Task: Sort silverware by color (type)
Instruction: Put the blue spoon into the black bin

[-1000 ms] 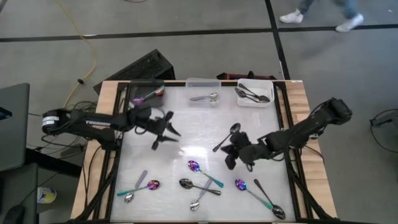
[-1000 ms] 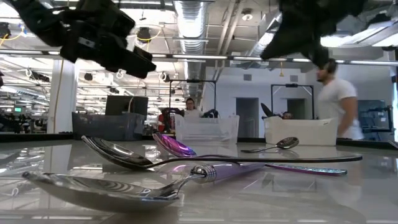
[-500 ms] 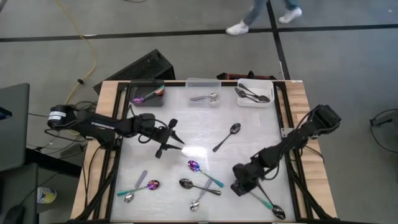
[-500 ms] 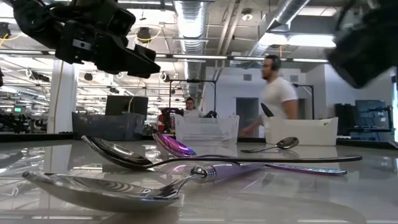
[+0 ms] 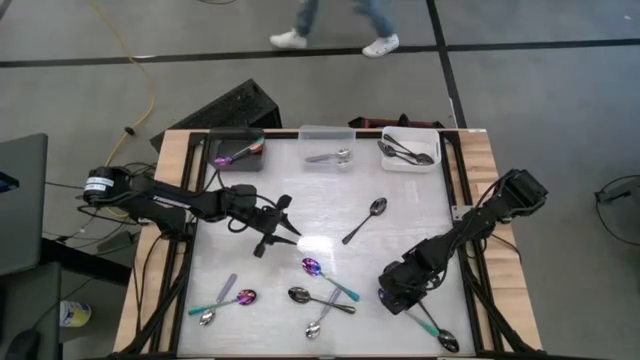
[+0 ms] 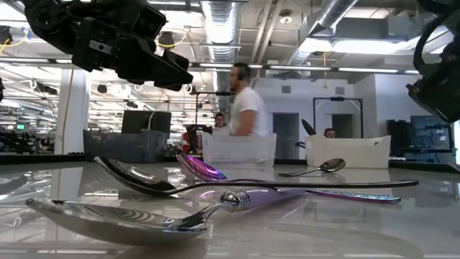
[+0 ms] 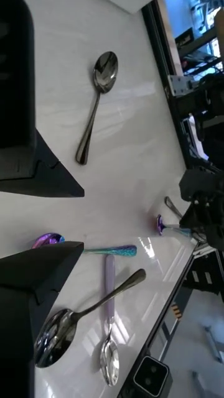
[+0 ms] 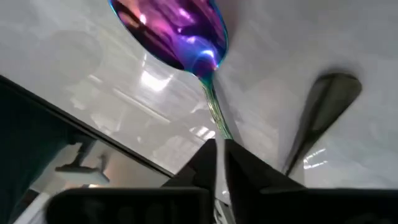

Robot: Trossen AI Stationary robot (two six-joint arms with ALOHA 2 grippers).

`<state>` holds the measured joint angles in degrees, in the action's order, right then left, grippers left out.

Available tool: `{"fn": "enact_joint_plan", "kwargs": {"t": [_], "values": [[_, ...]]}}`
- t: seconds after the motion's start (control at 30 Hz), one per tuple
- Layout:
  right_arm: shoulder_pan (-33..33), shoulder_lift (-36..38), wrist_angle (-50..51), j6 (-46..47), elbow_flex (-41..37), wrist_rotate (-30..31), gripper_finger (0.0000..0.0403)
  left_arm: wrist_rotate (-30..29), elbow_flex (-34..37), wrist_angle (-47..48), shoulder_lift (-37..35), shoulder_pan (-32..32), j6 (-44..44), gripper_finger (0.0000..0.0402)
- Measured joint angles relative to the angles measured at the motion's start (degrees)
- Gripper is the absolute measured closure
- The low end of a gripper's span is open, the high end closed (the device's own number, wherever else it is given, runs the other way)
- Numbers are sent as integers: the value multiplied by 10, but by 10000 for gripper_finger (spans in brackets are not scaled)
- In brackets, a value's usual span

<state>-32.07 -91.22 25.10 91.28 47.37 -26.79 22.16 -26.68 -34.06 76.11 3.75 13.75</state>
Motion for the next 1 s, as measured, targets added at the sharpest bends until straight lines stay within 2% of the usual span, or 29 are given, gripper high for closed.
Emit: {"fn": "enact_joint_plan", "kwargs": {"t": [0.17,0.33,0.47,0.63,0.8,0.9,1.0], "values": [[4,0,-1,-12,0,3,269,-1,0,1,-1,0,-1,290],[-4,0,0,-13,0,35,186,-1,0,1,-1,0,-1,290],[-14,0,-2,2,0,66,152,-1,0,1,-1,0,-1,290],[-35,-32,-22,4,0,72,149,-3,0,4,-1,1,0,290],[-45,-73,-56,-1,4,40,160,-4,0,5,-1,1,5,290],[-45,-87,-60,8,5,25,179,-4,0,1,-1,1,6,290],[-44,-89,-57,8,4,25,216,-5,0,1,-1,1,6,290]]}}
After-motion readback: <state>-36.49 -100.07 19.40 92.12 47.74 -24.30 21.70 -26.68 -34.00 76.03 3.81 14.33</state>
